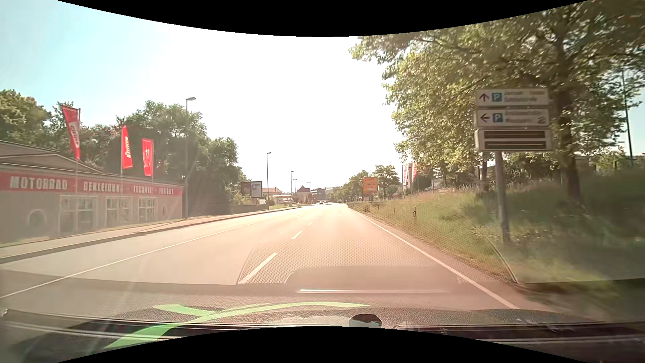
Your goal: Follow the waypoints while adhering to traffic rules and regulations
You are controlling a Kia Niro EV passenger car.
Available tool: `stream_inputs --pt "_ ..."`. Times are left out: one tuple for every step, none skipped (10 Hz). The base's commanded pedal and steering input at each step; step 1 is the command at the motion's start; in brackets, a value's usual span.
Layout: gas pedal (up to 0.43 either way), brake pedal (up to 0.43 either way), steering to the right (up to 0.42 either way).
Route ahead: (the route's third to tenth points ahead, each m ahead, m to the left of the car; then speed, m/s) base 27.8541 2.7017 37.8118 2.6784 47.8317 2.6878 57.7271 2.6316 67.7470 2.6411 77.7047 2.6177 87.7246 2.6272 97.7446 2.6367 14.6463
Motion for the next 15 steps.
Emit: stream_inputs --pt "0.177 0.0 -0.004" --pt "0.177 0.0 -0.004" --pt "0.169 0.0 -0.004" --pt "0.15 0.0 -0.004" --pt "0.15 0.0 -0.004" --pt "0.15 0.0 -0.004" --pt "0.15 0.0 -0.004" --pt "0.15 0.0 -0.004" --pt "0.15 0.0 -0.004" --pt "0.15 0.0 -0.004" --pt "0.15 0.0 -0.004" --pt "0.15 0.0 -0.004" --pt "0.15 0.0 -0.004" --pt "0.15 0.0 -0.004" --pt "0.15 0.0 -0.004"
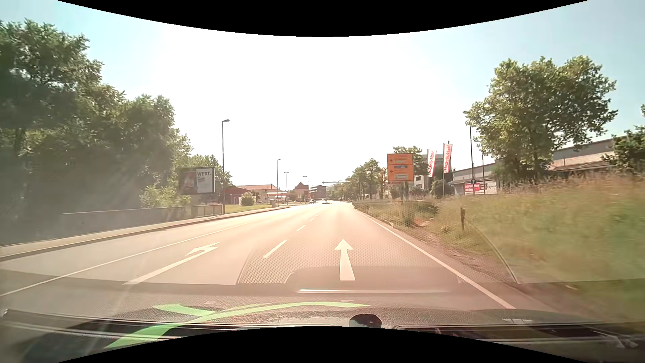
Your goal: Follow the waypoints while adhering to traffic rules and regulations
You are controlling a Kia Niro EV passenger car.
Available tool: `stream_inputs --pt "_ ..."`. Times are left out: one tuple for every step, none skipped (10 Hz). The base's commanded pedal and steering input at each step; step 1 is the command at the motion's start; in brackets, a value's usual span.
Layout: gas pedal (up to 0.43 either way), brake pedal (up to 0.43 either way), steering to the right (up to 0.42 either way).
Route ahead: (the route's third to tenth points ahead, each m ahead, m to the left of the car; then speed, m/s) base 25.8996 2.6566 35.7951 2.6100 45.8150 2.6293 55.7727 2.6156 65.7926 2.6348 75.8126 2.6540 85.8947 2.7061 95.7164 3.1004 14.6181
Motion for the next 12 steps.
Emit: stream_inputs --pt "0.15 0.0 -0.004" --pt "0.15 0.0 -0.004" --pt "0.138 0.0 -0.004" --pt "0.138 0.0 -0.004" --pt "0.138 0.0 -0.004" --pt "0.138 0.0 -0.004" --pt "0.138 0.0 -0.004" --pt "0.138 0.0 -0.004" --pt "0.138 0.0 -0.004" --pt "0.138 0.0 -0.004" --pt "0.138 0.0 -0.004" --pt "0.138 0.0 -0.004"
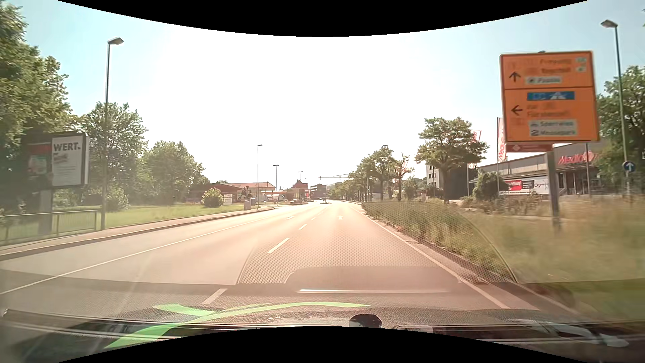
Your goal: Follow the waypoints while adhering to traffic rules and regulations
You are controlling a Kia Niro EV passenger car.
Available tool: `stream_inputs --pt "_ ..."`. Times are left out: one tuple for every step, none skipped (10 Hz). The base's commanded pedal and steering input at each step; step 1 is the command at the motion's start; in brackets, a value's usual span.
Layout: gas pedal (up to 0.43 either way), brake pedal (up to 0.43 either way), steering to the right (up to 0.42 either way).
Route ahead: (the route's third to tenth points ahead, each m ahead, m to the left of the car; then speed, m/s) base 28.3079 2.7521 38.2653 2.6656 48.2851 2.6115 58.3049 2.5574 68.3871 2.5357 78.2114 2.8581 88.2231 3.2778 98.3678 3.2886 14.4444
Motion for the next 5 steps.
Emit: stream_inputs --pt "0.138 0.0 -0.004" --pt "0.138 0.0 -0.004" --pt "0.138 0.0 -0.004" --pt "0.138 0.0 -0.004" --pt "0.138 0.0 -0.004"
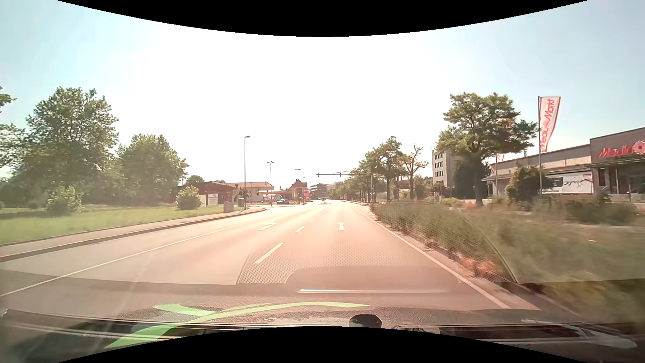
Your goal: Follow the waypoints while adhering to traffic rules and regulations
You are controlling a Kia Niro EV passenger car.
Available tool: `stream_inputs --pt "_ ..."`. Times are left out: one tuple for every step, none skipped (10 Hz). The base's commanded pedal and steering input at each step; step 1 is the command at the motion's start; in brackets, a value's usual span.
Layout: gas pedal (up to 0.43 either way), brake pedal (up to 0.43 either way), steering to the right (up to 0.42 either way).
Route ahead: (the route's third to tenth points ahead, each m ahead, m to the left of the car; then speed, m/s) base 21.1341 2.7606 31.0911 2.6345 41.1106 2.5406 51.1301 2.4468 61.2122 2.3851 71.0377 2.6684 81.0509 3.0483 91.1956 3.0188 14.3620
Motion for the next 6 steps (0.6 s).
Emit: stream_inputs --pt "0.138 0.0 -0.004" --pt "0.138 0.0 -0.004" --pt "0.138 0.0 -0.004" --pt "0.138 0.0 -0.004" --pt "0.15 0.0 -0.003" --pt "0.15 0.0 0.0"
